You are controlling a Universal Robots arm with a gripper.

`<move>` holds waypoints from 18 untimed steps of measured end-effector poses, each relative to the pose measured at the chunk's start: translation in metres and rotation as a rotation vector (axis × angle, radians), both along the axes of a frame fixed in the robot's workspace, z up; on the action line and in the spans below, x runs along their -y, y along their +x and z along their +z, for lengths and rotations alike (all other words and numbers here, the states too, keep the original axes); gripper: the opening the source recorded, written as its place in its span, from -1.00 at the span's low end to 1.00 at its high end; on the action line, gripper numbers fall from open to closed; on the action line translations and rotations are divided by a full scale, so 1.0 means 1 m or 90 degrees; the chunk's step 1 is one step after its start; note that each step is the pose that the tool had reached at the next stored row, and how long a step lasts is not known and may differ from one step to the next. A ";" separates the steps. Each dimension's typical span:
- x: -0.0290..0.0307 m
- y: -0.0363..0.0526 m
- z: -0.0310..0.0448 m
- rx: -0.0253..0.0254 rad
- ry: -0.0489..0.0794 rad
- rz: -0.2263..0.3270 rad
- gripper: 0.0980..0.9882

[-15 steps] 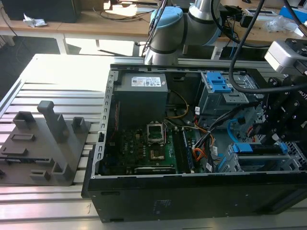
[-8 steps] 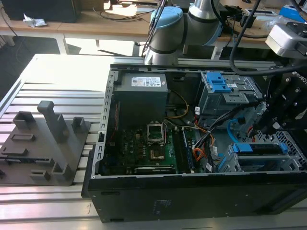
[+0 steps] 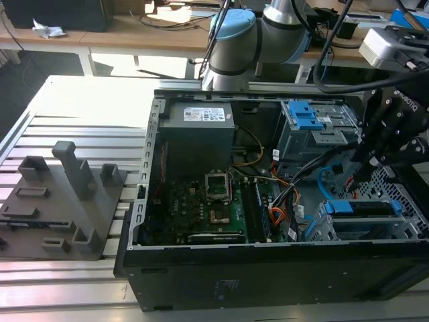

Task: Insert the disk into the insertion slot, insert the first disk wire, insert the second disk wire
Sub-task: 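Insert the first disk wire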

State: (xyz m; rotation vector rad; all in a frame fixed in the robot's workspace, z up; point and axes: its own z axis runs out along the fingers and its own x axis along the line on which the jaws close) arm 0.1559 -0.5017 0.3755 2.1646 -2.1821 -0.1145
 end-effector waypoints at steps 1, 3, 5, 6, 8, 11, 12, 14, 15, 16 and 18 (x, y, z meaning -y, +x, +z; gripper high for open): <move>-0.0019 0.0033 -0.0026 -0.0027 0.000 0.000 -0.54; -0.0033 0.0078 -0.0054 -0.0060 -0.002 0.000 -0.54; -0.0034 0.0117 -0.0077 -0.0069 -0.009 0.000 -0.54; -0.0034 0.0129 -0.0084 -0.0069 -0.013 0.000 -0.54; -0.0033 0.0146 -0.0102 -0.0070 -0.018 -0.001 -0.54; -0.0034 0.0154 -0.0154 -0.0070 -0.021 -0.002 -0.54; -0.0034 0.0154 -0.0159 -0.0070 -0.022 -0.002 -0.54; -0.0033 0.0154 -0.0159 -0.0070 -0.022 -0.002 -0.54; -0.0033 0.0154 -0.0160 -0.0070 -0.022 -0.002 -0.54; -0.0034 0.0154 -0.0160 -0.0070 -0.022 -0.002 -0.54; -0.0034 0.0154 -0.0162 -0.0070 -0.022 -0.002 -0.73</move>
